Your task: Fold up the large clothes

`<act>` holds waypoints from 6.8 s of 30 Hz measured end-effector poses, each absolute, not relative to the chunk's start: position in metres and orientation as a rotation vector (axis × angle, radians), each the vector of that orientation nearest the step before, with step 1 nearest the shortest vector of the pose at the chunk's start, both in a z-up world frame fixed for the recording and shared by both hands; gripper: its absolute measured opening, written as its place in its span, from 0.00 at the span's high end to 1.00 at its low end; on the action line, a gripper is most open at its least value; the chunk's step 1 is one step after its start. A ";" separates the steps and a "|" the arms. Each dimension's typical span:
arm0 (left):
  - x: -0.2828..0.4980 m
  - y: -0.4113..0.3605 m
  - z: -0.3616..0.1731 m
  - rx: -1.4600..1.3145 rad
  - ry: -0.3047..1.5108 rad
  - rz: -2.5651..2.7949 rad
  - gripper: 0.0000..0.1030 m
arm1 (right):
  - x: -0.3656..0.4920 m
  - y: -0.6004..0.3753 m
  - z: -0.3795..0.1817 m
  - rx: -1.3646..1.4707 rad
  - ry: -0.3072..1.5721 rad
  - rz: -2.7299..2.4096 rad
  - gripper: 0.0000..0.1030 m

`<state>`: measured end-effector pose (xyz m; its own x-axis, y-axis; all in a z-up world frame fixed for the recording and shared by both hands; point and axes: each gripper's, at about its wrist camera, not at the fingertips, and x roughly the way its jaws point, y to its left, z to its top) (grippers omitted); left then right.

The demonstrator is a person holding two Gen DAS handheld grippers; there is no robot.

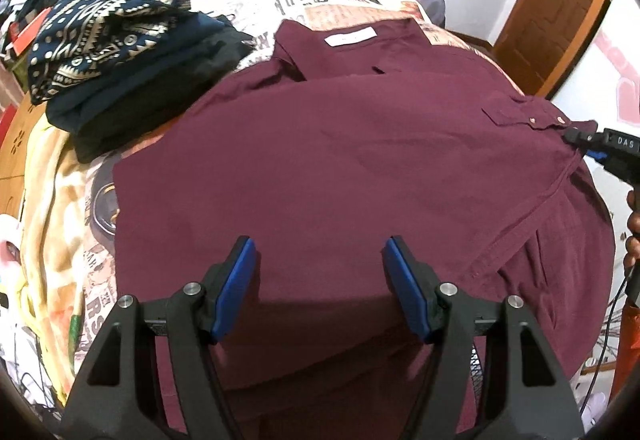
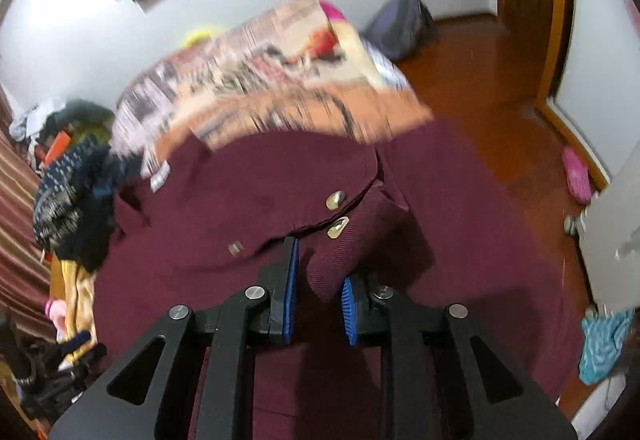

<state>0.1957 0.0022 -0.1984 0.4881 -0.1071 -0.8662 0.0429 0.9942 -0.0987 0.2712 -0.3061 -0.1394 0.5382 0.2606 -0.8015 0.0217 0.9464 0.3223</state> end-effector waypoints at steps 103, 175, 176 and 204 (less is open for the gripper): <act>0.179 -0.031 -0.141 -0.033 0.878 -0.163 0.36 | 0.205 -0.222 -0.111 -0.044 1.059 0.447 0.65; 0.186 -0.005 -0.132 -0.059 0.832 -0.098 0.31 | 0.246 -0.289 0.013 0.242 0.576 0.301 0.91; 0.184 -0.001 -0.132 -0.063 0.829 -0.092 0.31 | 0.245 -0.276 0.018 0.224 0.570 0.344 0.91; 0.147 0.082 -0.144 -0.154 0.839 0.064 0.31 | 0.229 -0.064 -0.139 -0.289 1.277 0.821 0.77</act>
